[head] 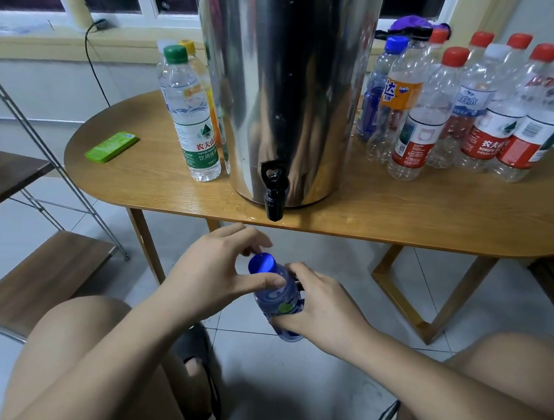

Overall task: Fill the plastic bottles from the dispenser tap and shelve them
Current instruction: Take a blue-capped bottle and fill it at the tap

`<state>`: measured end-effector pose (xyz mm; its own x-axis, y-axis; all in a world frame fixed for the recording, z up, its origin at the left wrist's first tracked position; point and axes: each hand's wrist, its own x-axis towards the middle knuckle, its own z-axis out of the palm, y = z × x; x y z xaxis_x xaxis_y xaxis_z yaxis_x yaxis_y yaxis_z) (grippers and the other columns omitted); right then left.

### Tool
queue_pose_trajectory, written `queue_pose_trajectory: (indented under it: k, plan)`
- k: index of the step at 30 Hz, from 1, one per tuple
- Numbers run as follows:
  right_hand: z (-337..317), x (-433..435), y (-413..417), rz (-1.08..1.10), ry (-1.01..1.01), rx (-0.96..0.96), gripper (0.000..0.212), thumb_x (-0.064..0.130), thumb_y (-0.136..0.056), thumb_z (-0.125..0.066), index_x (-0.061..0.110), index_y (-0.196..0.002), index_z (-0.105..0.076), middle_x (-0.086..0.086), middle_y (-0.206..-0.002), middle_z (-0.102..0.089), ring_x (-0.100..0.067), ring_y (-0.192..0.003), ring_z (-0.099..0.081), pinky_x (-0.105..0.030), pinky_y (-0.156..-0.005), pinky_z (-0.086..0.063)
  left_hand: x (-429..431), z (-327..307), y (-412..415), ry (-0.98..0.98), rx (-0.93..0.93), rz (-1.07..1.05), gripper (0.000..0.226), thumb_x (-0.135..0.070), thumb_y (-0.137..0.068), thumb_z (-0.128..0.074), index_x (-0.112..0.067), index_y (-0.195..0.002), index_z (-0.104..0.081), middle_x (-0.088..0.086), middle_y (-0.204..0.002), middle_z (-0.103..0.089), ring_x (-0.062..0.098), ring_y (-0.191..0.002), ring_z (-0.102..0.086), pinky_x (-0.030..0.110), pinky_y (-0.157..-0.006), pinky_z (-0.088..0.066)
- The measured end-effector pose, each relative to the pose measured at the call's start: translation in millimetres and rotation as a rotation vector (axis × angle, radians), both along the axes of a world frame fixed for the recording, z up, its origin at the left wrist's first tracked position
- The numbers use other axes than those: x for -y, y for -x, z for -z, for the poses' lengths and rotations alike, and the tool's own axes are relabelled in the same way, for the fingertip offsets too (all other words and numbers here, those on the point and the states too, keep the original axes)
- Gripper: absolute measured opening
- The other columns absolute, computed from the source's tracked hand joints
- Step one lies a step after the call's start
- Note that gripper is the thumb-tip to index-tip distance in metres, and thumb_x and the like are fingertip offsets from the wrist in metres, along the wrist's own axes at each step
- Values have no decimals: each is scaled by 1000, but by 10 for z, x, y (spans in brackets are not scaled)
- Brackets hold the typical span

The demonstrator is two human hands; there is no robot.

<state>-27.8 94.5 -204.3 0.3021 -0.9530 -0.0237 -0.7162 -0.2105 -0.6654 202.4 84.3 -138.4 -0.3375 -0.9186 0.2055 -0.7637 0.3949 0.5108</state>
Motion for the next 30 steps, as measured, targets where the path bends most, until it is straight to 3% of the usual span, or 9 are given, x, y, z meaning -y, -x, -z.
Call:
queue_pose_trajectory:
  k: [2,5,8,10,12,17,20,25,30]
  plan:
    - [-4,3,5,-4,1,7,69,49,-73,-90,41,-130,-52,17,-114,-68,-12,-100,-68,-37,-82,-63,22,37,0,46,38,-20,55,-82,-80,-71,-35,-108,-70,-21,-98,-62,2,-95,-63,24,-72,-54]
    - [-24,4,22,1,6,14,68,49,-73,-90,41,-129,-53,18,-113,-68,-11,-99,-68,-35,-81,-63,39,55,18,36,31,-5,55,-80,-81,-67,-33,-110,-71,-20,-100,-62,4,-95,-63,19,-73,-51]
    - [-28,12,44,7,16,3,66,50,-72,-90,39,-126,-55,16,-111,-68,-11,-96,-67,-36,-80,-62,36,0,5,-60,-6,63,41,-61,-91,-74,-38,-126,-74,-26,-111,-61,-2,-107,-61,10,-79,-46]
    - [-30,16,61,8,22,-4,67,50,-72,-91,38,-127,-55,16,-113,-68,-12,-98,-67,-36,-81,-62,38,-38,-20,-114,-31,134,36,-38,-97,-80,-44,-132,-72,-29,-119,-62,-2,-115,-61,12,-83,-48]
    - [-26,19,77,11,21,-5,68,51,-71,-91,39,-127,-55,16,-115,-68,-12,-99,-68,-36,-81,-63,35,-52,-31,-131,-44,174,42,-30,-98,-81,-47,-135,-71,-30,-126,-64,-1,-121,-61,17,-87,-52]
    - [-36,5,61,-8,19,-8,67,53,-71,-90,41,-126,-53,16,-113,-69,-12,-98,-67,-36,-80,-62,16,-18,-3,-57,-28,54,53,-73,-82,-77,-40,-124,-74,-22,-111,-70,-1,-106,-66,24,-81,-57]
    - [-53,-1,38,-12,31,-22,67,56,-70,-90,41,-123,-53,16,-110,-68,-12,-96,-67,-37,-79,-62,23,6,33,24,4,12,47,-74,-83,-74,-34,-108,-74,-20,-97,-67,4,-93,-65,18,-72,-54]
    - [-97,22,56,-12,60,-77,67,58,-69,-91,40,-120,-50,17,-110,-67,-11,-93,-66,-28,-74,-59,-14,-22,71,7,-3,62,36,-51,-93,-79,-33,-124,-74,-27,-105,-59,0,-99,-63,14,-77,-48]
    - [-206,37,111,-29,56,-59,73,57,-68,-93,40,-126,-53,18,-117,-69,-9,-100,-67,-31,-83,-62,-37,-107,60,-12,-61,123,34,-20,-96,-83,-34,-126,-76,-27,-115,-62,3,-109,-65,17,-84,-55]
